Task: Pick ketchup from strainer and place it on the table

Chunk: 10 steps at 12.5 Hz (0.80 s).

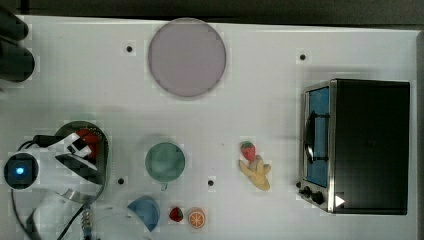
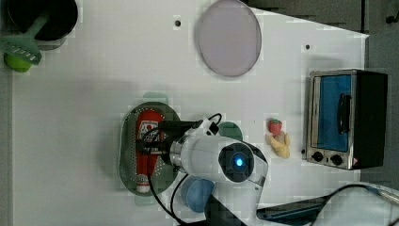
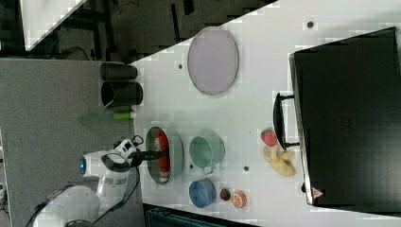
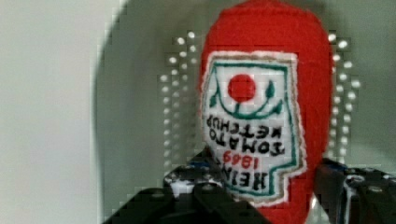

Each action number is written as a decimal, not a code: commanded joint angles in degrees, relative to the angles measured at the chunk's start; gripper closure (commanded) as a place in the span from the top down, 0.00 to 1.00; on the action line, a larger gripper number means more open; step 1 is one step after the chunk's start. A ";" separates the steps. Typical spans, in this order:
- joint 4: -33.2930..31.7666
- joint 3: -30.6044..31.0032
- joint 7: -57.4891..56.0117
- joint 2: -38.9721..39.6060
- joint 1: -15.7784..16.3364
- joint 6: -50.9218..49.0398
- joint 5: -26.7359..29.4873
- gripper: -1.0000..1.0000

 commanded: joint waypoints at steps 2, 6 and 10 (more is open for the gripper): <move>1.31 8.31 -0.86 -10.86 -5.70 -7.36 12.42 0.56; 5.41 12.23 -14.45 -17.81 -11.97 -20.78 22.35 0.56; 11.38 11.68 -25.83 -23.17 -17.16 -35.76 25.67 0.56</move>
